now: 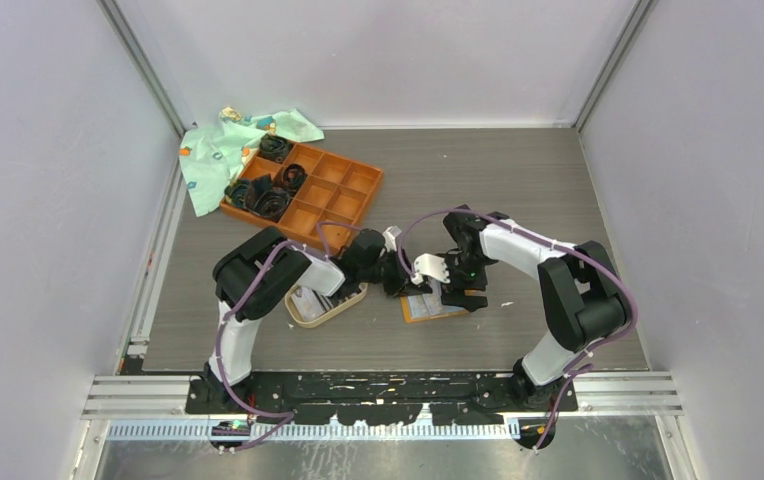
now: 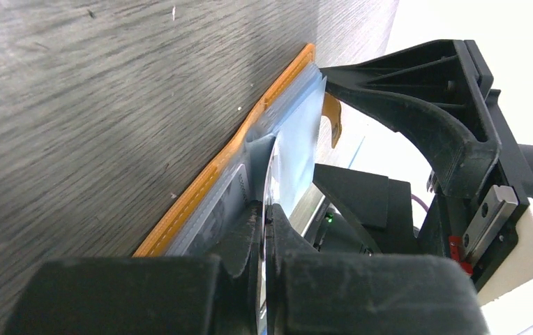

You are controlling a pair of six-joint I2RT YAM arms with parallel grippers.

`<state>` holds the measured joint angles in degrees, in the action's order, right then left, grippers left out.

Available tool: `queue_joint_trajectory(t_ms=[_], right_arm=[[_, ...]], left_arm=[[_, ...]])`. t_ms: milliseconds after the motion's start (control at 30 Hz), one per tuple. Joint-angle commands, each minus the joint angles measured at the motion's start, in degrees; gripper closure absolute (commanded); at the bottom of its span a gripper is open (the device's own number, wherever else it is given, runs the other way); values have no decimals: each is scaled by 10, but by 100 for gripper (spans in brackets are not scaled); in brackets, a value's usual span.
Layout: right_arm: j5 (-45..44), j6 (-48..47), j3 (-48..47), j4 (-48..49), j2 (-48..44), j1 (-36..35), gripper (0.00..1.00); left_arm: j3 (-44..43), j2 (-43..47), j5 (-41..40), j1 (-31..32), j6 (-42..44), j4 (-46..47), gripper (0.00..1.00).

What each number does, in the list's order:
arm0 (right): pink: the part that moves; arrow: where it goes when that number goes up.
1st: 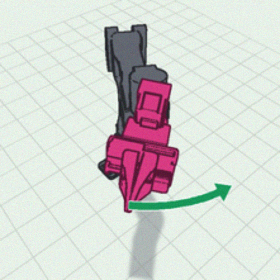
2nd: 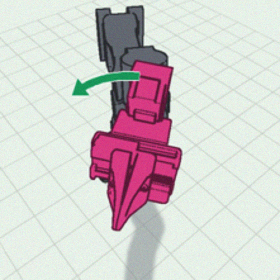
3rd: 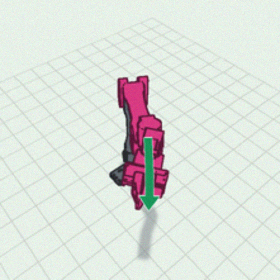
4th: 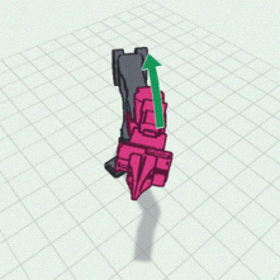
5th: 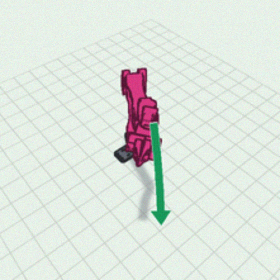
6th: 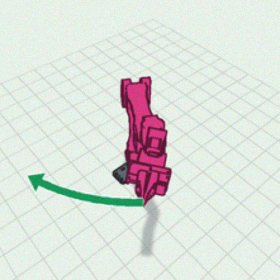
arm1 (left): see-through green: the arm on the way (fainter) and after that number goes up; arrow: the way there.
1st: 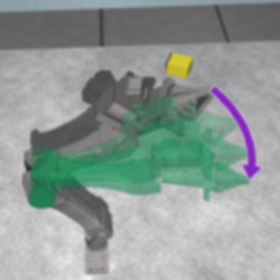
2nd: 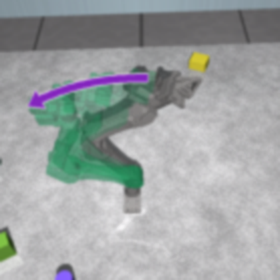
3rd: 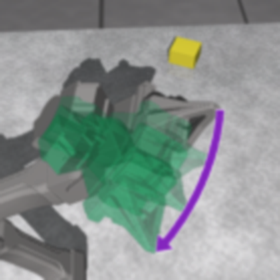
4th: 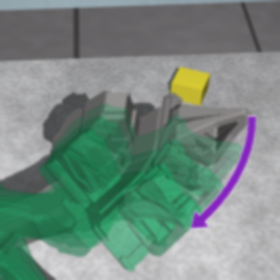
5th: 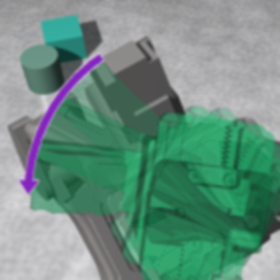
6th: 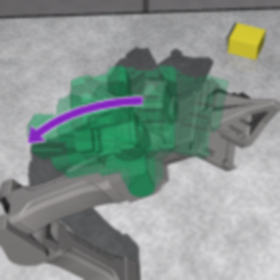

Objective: Put the credit cards into the card holder
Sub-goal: Insert the credit card into the card holder.

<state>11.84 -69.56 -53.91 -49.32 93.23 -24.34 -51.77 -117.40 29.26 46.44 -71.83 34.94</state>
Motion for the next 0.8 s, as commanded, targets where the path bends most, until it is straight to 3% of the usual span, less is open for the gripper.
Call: queue_joint_trajectory(t_ms=[0,400,567,667,767], right_arm=[[36,1,5,13,25,-12,18],[47,45,-10,21,-73,14,5],[116,8,4,17,-138,19,5],[204,-34,31,20,-174,17,11],[270,-75,56,25,-194,4,33]], left_arm=[[-3,-20,-5,3,11,-54,100],[-19,-37,7,2,16,-50,91],[-20,-38,7,1,18,-52,88],[-21,-39,8,0,20,-53,86],[-21,-39,8,0,20,-51,85]])
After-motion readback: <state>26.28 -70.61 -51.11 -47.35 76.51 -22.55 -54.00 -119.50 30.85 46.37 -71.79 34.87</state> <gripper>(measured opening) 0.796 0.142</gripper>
